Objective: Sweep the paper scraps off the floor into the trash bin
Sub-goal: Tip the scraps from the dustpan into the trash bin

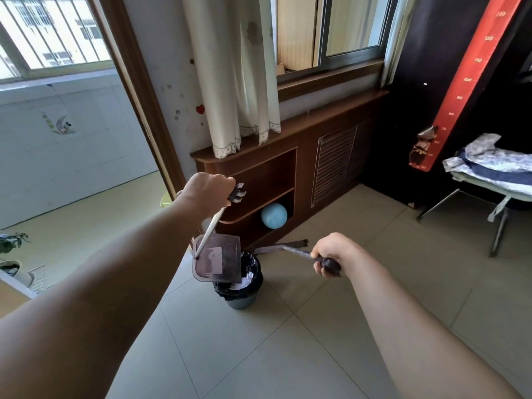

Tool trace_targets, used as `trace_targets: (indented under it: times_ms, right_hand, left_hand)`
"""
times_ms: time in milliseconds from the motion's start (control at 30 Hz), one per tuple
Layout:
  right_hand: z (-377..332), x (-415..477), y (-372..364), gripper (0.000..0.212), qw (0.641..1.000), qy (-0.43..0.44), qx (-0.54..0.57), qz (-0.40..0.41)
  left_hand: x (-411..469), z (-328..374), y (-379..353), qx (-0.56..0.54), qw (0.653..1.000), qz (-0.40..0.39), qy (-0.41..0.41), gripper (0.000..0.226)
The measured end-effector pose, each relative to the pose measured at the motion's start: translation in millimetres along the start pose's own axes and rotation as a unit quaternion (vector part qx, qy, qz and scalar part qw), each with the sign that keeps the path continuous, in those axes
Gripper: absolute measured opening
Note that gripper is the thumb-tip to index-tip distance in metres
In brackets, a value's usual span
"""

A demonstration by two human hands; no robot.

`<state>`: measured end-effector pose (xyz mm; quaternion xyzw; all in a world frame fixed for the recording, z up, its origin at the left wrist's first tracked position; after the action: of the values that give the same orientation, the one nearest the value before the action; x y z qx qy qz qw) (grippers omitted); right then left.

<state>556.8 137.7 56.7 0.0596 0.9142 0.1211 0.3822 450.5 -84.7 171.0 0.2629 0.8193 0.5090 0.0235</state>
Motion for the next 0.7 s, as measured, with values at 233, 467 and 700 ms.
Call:
trace_targets:
  times_ms: [233, 467, 700]
  right_hand:
    - [-6, -3, 22, 0.015, 1.000, -0.004, -0.014, -0.021]
    - [-3, 16, 34, 0.015, 0.998, 0.008, -0.033, -0.050]
    - [19, 40, 45, 0.027, 0.991, -0.072, -0.098, -0.048]
  left_hand:
    - [13, 12, 2, 0.005, 1.000, -0.013, 0.016, 0.035]
    - [26, 22, -2, -0.004, 0.999, -0.023, 0.038, 0.032]
    - [33, 25, 0, 0.003, 0.998, -0.019, 0.052, 0.030]
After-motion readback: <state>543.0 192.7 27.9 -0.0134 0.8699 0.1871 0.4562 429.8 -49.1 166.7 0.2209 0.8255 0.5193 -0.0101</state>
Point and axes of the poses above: each hand's wrist, its own x-axis towards the middle knuckle, its own y-axis out of the back of the hand, z = x × y, the point moved 4 cm from there along x, towards the middle knuckle, and after that the axes turned 8 degrees about y, right-handed, at the moved point
